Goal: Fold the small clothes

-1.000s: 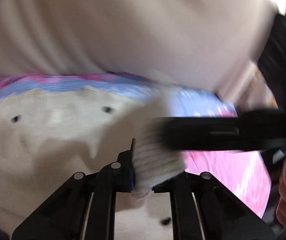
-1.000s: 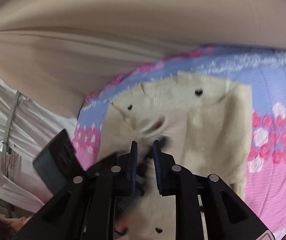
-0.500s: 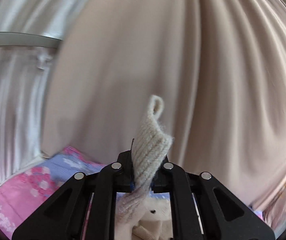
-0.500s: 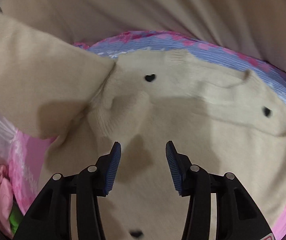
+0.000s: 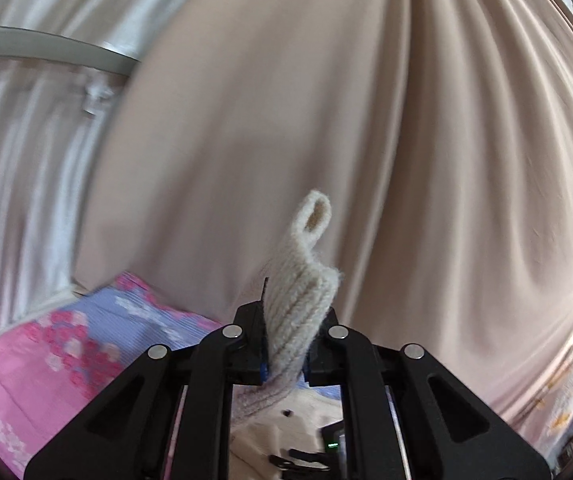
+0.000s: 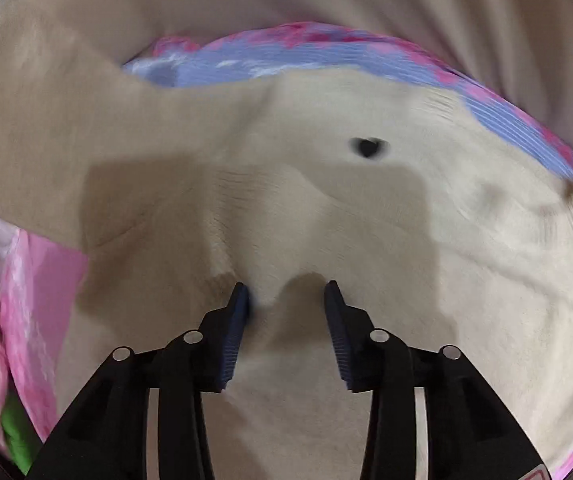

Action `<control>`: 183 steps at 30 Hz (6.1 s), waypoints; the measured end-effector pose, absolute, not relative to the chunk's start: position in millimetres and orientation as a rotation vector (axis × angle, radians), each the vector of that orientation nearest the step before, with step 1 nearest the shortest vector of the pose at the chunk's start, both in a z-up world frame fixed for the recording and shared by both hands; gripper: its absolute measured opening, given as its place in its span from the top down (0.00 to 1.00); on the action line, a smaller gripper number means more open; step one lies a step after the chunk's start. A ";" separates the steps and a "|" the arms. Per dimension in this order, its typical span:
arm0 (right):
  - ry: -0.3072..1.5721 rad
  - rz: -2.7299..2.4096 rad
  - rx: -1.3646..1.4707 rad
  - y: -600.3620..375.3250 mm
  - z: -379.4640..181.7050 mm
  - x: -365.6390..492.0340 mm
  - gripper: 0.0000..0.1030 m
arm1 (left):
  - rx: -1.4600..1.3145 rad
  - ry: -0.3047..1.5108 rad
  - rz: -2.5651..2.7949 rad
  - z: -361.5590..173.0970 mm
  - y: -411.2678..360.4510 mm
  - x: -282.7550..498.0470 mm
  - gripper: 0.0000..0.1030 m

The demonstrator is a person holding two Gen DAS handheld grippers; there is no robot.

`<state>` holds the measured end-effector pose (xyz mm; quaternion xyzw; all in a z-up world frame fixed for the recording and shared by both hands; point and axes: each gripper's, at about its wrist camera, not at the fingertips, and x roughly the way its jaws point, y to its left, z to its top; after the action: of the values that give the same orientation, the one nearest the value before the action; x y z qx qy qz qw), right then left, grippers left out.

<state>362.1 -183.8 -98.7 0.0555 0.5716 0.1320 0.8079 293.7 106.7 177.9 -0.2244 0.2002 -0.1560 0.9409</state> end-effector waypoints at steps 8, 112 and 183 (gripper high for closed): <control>1.176 -0.277 0.260 -366.7 -105.7 254.5 0.81 | -0.399 0.472 -0.542 177.6 23.0 289.7 0.90; 1.184 -0.195 0.264 -420.9 -88.5 250.8 0.83 | 0.007 1.108 -0.148 -119.8 -63.1 417.4 0.36; 1.013 -0.072 0.755 -378.6 -43.4 -93.6 0.93 | -0.517 1.220 -0.447 -47.3 121.4 93.1 0.89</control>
<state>-93.6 -378.6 -43.4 0.3526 0.4732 -0.0338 0.8066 93.1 121.4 -47.3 -0.2379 0.5616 -0.2058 0.7653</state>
